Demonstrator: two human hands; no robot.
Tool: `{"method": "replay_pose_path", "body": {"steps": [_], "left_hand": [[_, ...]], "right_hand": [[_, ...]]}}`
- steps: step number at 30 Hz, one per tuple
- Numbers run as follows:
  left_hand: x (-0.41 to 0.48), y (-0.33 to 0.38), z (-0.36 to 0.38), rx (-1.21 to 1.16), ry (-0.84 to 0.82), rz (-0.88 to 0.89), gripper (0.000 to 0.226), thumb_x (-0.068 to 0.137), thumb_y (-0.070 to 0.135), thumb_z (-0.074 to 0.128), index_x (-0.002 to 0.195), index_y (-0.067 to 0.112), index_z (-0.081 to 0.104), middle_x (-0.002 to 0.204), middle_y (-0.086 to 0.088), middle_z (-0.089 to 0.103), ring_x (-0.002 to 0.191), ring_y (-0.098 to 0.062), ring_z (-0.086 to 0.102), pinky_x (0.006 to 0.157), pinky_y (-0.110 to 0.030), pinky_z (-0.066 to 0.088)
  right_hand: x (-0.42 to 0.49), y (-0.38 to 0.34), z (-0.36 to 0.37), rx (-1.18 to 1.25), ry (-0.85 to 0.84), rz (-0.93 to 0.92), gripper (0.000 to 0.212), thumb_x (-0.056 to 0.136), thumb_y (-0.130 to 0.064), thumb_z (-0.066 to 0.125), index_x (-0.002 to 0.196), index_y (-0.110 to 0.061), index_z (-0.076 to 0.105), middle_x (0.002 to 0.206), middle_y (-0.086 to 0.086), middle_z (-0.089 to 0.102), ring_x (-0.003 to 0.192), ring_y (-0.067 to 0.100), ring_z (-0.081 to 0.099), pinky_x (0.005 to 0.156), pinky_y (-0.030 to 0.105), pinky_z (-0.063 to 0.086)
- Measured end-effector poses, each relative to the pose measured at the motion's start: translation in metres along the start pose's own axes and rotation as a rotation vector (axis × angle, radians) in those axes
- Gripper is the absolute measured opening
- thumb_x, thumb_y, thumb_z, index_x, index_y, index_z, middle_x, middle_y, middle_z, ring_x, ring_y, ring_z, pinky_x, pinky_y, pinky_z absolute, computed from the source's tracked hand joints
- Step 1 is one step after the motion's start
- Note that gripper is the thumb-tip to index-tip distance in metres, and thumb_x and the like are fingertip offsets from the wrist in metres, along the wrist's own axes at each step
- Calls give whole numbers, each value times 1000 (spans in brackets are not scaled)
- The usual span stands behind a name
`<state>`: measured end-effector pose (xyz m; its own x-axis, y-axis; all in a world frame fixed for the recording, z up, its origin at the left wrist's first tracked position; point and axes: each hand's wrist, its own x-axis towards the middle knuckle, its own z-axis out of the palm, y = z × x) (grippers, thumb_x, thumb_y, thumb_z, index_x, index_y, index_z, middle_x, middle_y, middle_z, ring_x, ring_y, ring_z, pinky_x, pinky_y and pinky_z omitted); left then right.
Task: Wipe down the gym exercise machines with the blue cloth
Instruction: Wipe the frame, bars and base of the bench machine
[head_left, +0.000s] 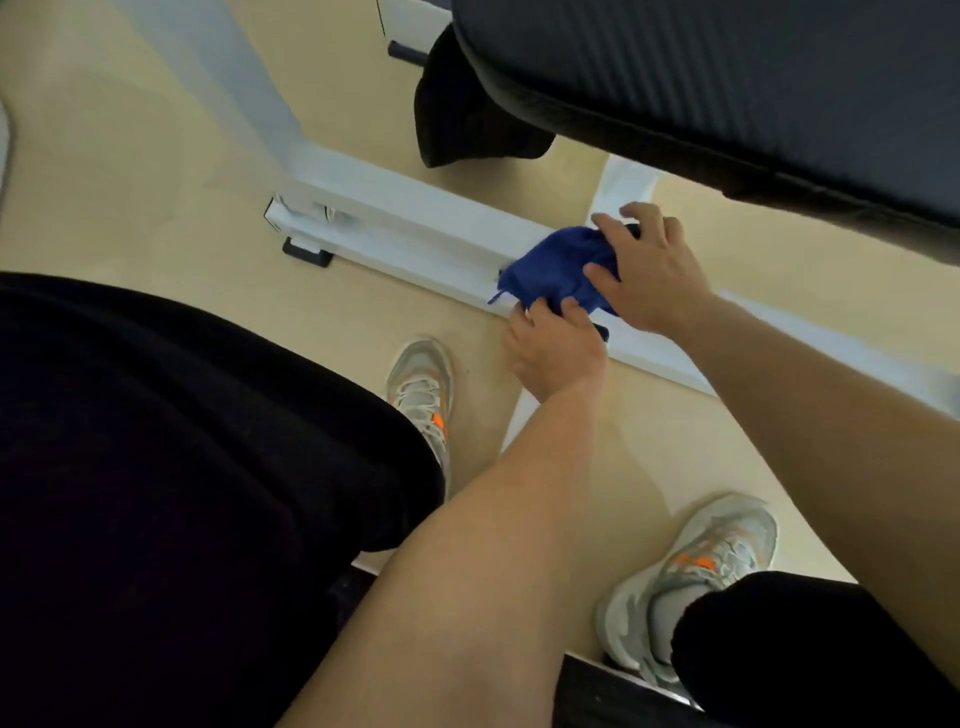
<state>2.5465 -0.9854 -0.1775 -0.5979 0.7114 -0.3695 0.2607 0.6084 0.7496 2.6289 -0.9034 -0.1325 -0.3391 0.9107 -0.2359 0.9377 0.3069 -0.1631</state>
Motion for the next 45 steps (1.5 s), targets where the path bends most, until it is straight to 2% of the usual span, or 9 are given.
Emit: {"method": "replay_pose_path", "body": {"steps": [3,9,13,18,23,26,29,37,45], "left_hand": [[2,15,3,-323,-133,-137,36,105,38,32,120,12,53,107,-2,62,96,-25,57,78,-33,37],[31,22,22,-294,-289,-319,54,106,40,31,144,2,31,133,-19,53,118,-35,55,92,-38,43],[49,31,6,-571,-258,-301,80,99,57,35,148,-4,18,127,-23,57,111,-35,59,91,-40,50],[85,24,-9,-646,-136,-322,90,89,74,33,152,18,0,127,-17,57,109,-31,60,97,-47,51],[49,28,0,-698,-106,-216,125,51,96,32,152,35,-12,147,-11,36,124,-25,50,102,-42,47],[27,28,8,-617,-253,-115,113,40,103,17,120,48,-41,162,3,-1,144,-26,27,113,-47,35],[26,30,6,-621,-286,-128,94,42,99,10,102,49,-42,162,6,-12,147,-25,19,116,-47,31],[88,12,-27,-697,-134,-170,76,98,47,35,150,40,-19,153,-5,26,124,-26,47,106,-46,44],[165,4,-96,-675,70,-168,71,104,33,36,156,22,-12,162,-2,14,140,-24,32,114,-34,27]], "right_hand": [[-18,-3,19,97,216,27,54,102,-40,43,148,-14,37,146,10,40,127,32,44,106,45,40],[-18,14,24,-19,48,-120,57,105,-41,27,156,-16,21,156,8,33,139,31,34,116,44,28],[6,-3,20,-34,-12,-185,58,104,-43,23,157,-22,17,156,5,32,137,32,34,111,49,32],[39,-41,19,9,-11,-264,53,106,-42,23,156,-25,17,153,4,37,134,31,39,103,50,40],[20,-18,22,-56,18,-254,54,105,-41,30,156,-24,17,151,3,39,129,30,45,96,48,45],[1,11,20,-86,16,-211,55,105,-43,27,156,-23,17,150,4,40,124,31,47,93,47,46],[2,13,21,-117,15,-229,57,104,-45,23,156,-20,17,148,7,41,123,33,48,94,48,46],[52,-60,22,-133,6,-282,57,103,-42,29,153,-21,15,143,8,43,119,33,50,84,50,53],[112,-146,31,-68,8,-328,51,105,-39,28,152,-23,18,144,8,44,119,32,50,86,52,52]]}}
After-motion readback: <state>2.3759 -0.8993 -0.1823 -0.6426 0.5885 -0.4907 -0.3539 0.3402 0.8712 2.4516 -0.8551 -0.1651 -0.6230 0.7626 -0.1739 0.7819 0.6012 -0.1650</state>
